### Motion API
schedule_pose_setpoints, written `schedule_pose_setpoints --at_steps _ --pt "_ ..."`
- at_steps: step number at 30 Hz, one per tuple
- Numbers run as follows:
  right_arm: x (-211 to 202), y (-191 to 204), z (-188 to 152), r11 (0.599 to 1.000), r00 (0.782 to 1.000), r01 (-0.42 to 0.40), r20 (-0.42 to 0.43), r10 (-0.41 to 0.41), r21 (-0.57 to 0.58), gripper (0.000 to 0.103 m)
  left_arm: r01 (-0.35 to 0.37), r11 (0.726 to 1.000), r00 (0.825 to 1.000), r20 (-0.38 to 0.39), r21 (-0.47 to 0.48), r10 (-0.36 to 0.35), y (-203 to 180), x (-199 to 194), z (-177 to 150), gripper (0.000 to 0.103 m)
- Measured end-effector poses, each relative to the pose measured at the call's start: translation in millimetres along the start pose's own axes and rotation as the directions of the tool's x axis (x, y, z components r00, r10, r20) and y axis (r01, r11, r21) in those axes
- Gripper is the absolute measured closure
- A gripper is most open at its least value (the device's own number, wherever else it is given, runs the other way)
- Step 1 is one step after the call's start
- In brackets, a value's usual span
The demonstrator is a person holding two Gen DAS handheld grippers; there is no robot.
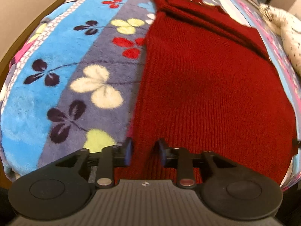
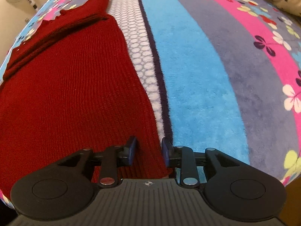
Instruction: Fold small clothes
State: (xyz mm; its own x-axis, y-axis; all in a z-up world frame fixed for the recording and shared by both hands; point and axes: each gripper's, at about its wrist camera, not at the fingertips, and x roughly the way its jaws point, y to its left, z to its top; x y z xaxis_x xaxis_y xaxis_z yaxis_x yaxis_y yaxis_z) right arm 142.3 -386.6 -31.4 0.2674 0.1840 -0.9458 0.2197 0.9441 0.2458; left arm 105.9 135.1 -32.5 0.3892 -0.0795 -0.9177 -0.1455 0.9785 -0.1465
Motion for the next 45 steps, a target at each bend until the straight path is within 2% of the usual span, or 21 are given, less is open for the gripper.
schedule_pose_setpoints --at_steps 5,7,8,9,12,16,22,23,27,31,34,36,38,41,45 --pt "2.0 4.7 0.1 1.000 1.000 0.008 0.001 -0.008 -0.022 0.071 -0.006 1.000 1.000 -0.001 0.002 0.006 -0.2 1.6 -0.6 0.066" --pt "2.0 7.0 0.2 0.999 1.000 0.006 0.007 -0.005 -0.037 0.076 -0.010 1.000 1.000 -0.001 0.005 0.010 -1.5 1.9 -0.2 0.067" --pt "2.0 6.2 0.3 0.999 1.000 -0.005 0.010 0.006 -0.039 0.085 -0.015 1.000 1.000 0.003 0.014 0.015 -3.2 1.3 -0.2 0.073" --pt "0.7 7.4 0.8 0.999 1.000 -0.008 0.019 0.009 -0.039 0.089 -0.024 0.999 1.000 0.013 0.026 0.024 -5.2 0.7 0.4 0.086" --pt "-7.6 5.0 3.2 1.000 0.998 -0.028 0.055 0.028 -0.012 0.091 -0.035 0.999 0.998 0.061 0.040 0.033 -7.8 -7.7 -0.2 0.090" --pt "-20.5 2.7 4.9 0.998 0.992 -0.065 0.111 0.063 0.008 0.091 -0.028 0.998 0.998 0.065 0.059 0.024 -10.2 -10.6 0.1 0.090" --pt "-4.9 9.6 1.4 0.999 0.999 -0.012 0.031 0.013 -0.038 0.089 -0.049 0.996 0.998 0.049 0.081 0.045 -14.9 -6.6 0.0 0.088" --pt "-3.3 11.1 0.5 0.999 1.000 -0.003 0.026 0.005 -0.052 0.086 -0.051 0.996 0.998 0.046 0.078 0.047 -14.3 -5.7 0.5 0.088" --pt "-0.2 15.6 -2.4 0.997 0.999 0.021 0.026 -0.019 -0.079 0.083 -0.062 0.996 0.998 0.028 0.068 0.060 -11.4 -3.4 1.5 0.073" --pt "0.1 17.5 -3.6 0.997 0.999 0.025 0.027 -0.023 -0.067 0.081 -0.060 0.997 0.998 0.020 0.056 0.059 -8.2 -3.6 0.6 0.070" --pt "-0.6 18.2 -4.7 0.996 0.999 0.036 0.033 -0.033 -0.083 0.081 -0.051 0.998 0.999 0.023 0.048 0.050 -6.7 -4.1 -0.1 0.072" --pt "-1.1 19.4 -4.7 0.995 0.999 0.043 0.037 -0.039 -0.090 0.081 -0.046 0.997 0.999 0.030 0.059 0.044 -9.1 -5.0 -1.2 0.084" --pt "-2.1 20.9 -4.9 0.995 0.998 0.044 0.042 -0.040 -0.094 0.084 -0.052 0.995 0.998 0.045 0.089 0.048 -13.6 -7.1 -2.5 0.088" --pt "-4.4 22.4 -4.2 0.995 0.998 0.042 0.059 -0.036 -0.095 0.090 -0.060 0.992 0.997 0.062 0.113 0.053 -17.8 -10.0 -4.7 0.090" --pt "-8.3 20.1 -4.0 0.996 0.997 0.029 0.073 -0.023 -0.086 0.090 -0.045 0.993 0.997 0.074 0.110 0.037 -17.7 -14.0 -5.4 0.090"
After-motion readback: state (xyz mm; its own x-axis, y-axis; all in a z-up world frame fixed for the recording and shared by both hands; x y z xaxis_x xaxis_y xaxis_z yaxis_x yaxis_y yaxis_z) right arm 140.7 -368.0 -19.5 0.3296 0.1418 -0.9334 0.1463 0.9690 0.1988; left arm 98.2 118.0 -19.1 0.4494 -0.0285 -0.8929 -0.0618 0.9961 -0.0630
